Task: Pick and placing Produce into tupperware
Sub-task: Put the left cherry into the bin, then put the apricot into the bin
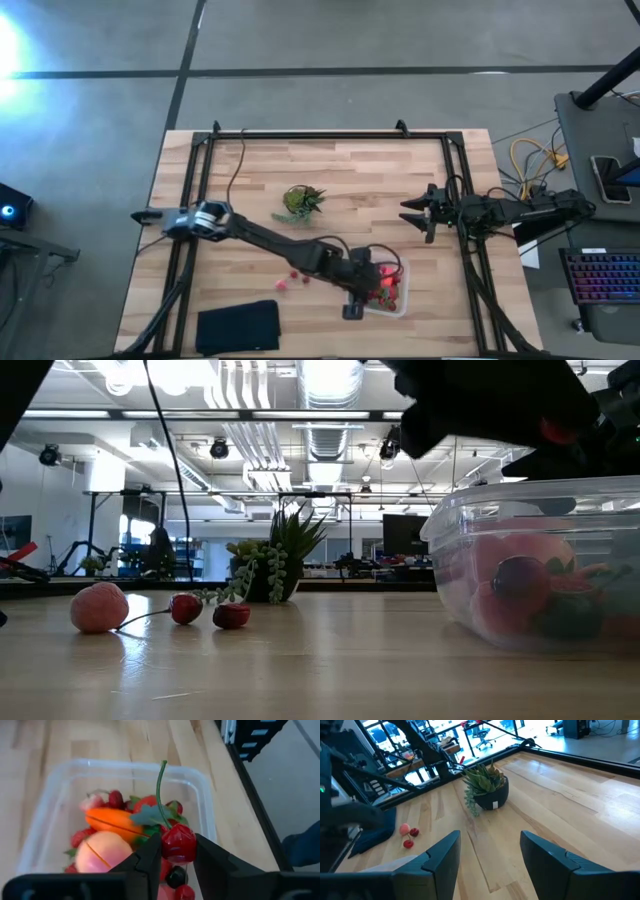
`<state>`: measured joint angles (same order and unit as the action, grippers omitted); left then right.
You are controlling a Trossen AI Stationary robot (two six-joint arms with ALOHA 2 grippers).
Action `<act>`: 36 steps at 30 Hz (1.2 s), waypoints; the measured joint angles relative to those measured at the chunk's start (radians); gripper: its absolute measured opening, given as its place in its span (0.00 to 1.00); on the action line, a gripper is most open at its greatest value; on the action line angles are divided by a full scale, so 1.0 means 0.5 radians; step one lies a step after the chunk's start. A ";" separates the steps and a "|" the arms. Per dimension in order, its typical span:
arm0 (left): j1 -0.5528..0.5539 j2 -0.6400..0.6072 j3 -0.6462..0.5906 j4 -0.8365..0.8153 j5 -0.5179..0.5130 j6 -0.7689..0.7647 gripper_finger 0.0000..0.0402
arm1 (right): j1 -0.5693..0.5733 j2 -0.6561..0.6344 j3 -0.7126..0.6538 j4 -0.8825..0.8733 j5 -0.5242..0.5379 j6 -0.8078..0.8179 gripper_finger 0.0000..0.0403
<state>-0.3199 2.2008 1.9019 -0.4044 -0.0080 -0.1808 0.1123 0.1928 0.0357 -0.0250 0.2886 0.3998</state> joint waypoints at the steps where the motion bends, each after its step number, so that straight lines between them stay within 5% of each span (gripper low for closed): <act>1: 0.000 0.023 0.009 -0.007 0.000 -0.032 0.22 | 0.001 0.000 0.000 -0.001 0.000 0.000 0.49; 10: 0.002 -0.005 0.009 -0.126 -0.088 -0.204 0.53 | 0.000 0.000 0.000 0.000 0.001 0.000 0.49; 14: 0.004 -0.135 0.014 -0.538 -0.238 -0.346 0.63 | 0.000 0.000 0.000 -0.001 0.000 0.000 0.49; 19: -0.015 -0.246 -0.003 -1.346 -0.302 -0.874 0.64 | 0.000 0.000 0.001 0.002 0.000 0.000 0.49; 23: -0.118 -0.322 -0.065 -1.654 -0.248 -1.172 0.64 | 0.000 -0.002 0.001 0.000 0.000 0.000 0.49; 29: -0.252 -0.443 -0.330 -1.662 -0.152 -1.574 0.64 | 0.001 0.000 0.001 0.000 0.000 0.000 0.49; 36: -0.369 -0.733 -0.844 -1.293 -0.145 -1.786 0.64 | 0.001 0.000 0.001 0.001 0.000 0.000 0.49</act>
<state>-0.5045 1.8345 1.4801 -1.0509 -0.0803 -1.0740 0.1127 0.1928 0.0360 -0.0243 0.2886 0.3996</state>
